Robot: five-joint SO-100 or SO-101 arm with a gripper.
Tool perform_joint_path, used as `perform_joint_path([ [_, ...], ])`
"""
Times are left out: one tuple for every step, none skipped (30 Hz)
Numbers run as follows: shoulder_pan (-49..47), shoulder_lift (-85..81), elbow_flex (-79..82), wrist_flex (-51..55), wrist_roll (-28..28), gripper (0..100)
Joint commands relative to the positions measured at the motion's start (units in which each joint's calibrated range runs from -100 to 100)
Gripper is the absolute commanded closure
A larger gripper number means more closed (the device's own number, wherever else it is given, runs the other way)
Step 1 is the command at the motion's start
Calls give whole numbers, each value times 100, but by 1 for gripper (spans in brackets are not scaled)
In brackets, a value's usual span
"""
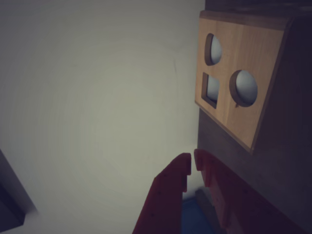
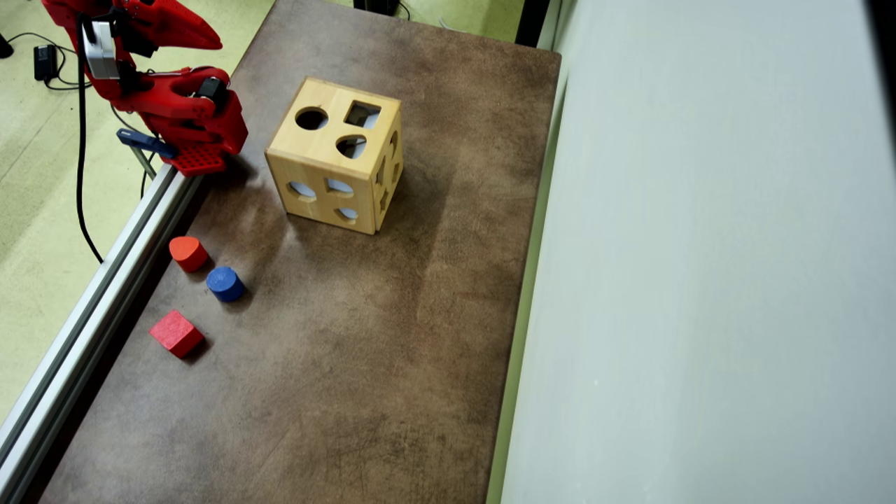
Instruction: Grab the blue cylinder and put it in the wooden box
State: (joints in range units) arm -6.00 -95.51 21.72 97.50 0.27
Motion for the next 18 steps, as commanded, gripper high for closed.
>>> perform_joint_path([
  [-24,9,-61,25,39,98],
  [-24,9,-61,25,39,98],
  [-24,9,-61,25,39,98],
  [-31,9,-61,25,39,98],
  [-31,9,-25,25,39,98],
  [-31,9,-7,25,39,98],
  [-39,1,11,17,39,98],
  [-46,1,11,17,39,98],
  [-46,9,11,17,39,98],
  [-39,77,2,17,39,98],
  [-2,120,-16,17,44,98],
  [21,196,-52,17,44,98],
  [28,298,-61,17,44,98],
  [43,426,-70,17,44,98],
  [43,561,-70,17,44,98],
  [43,714,-70,17,44,98],
  [50,859,-70,9,44,98],
  [50,995,-70,9,44,98],
])
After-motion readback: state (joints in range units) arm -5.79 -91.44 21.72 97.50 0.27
